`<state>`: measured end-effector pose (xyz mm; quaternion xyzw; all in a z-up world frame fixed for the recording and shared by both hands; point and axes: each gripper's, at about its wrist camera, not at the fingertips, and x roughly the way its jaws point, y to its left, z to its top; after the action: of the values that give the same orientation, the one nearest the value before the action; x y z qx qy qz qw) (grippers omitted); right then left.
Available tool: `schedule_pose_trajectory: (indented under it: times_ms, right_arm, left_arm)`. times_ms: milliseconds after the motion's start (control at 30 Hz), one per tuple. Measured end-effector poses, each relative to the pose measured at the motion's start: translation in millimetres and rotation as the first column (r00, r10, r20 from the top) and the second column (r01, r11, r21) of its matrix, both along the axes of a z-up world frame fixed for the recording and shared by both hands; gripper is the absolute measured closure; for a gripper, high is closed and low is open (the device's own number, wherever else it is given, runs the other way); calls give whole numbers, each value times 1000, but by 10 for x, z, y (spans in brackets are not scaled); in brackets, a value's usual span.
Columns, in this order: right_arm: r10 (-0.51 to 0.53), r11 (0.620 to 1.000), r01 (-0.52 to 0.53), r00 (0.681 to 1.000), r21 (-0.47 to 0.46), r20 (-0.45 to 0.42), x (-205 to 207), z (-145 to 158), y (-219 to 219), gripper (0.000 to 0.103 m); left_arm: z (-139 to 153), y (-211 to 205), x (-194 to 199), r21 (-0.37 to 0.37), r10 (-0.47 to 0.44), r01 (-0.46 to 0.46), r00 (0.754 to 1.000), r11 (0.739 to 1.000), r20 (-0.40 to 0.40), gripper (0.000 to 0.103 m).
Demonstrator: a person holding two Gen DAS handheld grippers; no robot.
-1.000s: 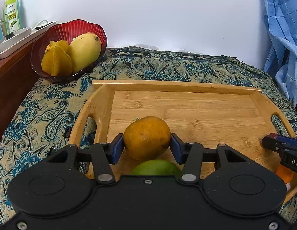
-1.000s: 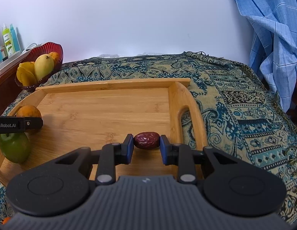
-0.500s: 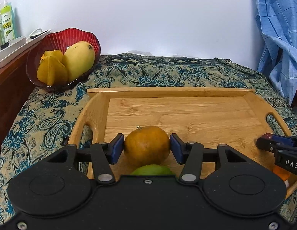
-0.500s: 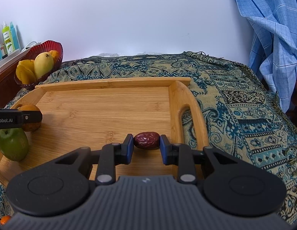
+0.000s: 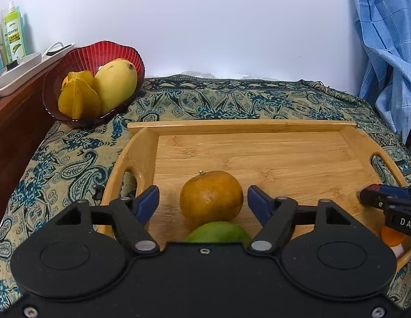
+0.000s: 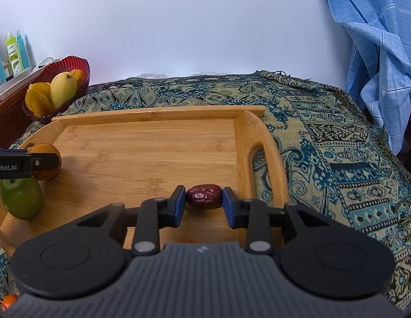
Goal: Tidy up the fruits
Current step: 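Lower citrus beside the apple on the tray while the right tool sets the date down, then grasp a mandarin with the left tool while the right tool grasps another red date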
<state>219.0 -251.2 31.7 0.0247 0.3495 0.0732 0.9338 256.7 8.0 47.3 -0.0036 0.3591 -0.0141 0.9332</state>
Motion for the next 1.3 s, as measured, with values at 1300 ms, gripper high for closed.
schedule_pose_trajectory:
  times_ms: [1300]
  right_arm:
    - [71, 997, -67, 972, -28, 224, -1583, 75, 368, 20]
  left_arm:
    - [1, 195, -1950, -57, 52, -40, 972, 998, 229, 0]
